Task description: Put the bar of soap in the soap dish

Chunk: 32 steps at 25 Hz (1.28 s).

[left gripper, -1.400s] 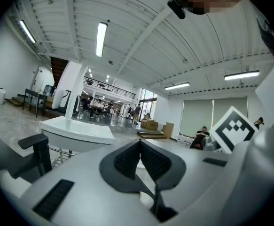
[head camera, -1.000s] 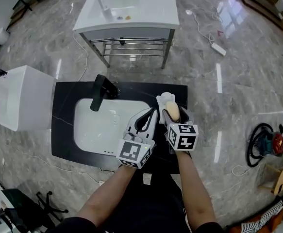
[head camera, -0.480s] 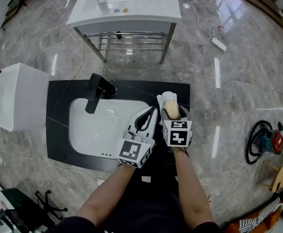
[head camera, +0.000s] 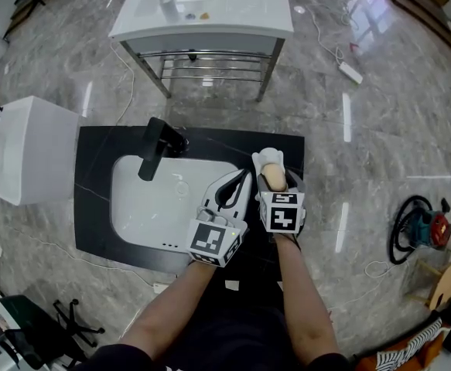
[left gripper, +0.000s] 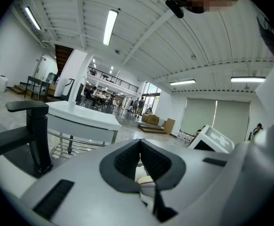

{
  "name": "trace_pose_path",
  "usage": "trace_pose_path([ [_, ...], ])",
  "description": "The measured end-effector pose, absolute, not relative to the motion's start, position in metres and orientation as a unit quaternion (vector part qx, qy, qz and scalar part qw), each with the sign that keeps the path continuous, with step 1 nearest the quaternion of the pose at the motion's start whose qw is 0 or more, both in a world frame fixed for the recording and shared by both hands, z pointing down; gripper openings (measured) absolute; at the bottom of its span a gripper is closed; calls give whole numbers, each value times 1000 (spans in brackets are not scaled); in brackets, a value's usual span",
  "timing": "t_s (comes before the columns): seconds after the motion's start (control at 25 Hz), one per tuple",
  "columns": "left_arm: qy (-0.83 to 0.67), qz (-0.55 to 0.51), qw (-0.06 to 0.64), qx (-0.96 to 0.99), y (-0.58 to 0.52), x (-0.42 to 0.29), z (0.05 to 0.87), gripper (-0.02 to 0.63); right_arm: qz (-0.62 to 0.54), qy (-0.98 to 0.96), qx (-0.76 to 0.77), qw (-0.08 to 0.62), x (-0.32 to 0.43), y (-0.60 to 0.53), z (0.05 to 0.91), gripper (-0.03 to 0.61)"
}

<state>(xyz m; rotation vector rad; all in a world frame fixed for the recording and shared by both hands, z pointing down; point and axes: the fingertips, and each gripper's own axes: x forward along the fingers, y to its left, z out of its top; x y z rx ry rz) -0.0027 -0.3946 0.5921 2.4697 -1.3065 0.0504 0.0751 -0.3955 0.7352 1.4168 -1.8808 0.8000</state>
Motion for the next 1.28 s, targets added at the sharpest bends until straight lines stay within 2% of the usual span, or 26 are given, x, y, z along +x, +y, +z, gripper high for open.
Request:
trace_pose_path([
  [0.4,-455,33,176,872,-381,2,578,8,293,-740,533,288,76,-386,693,275],
  [0.68,-445,44,169,878,-367,14,541,8,267,-782,503,253,68,-371,621,273],
  [0.84,-442,41,161,882,-355,16,507,8,239,-819,478,208,57,-364,565,270],
  [0.96,-443,25,149,884,-345,15,475,8,206,-839,474,169,55,-359,519,221],
  [1.12,-448,-1,136,884,-335,12,431,8,166,-852,481,124,54,-349,461,119],
  [1.28,-441,-14,121,889,-325,14,397,8,144,-858,485,85,52,-338,425,78],
])
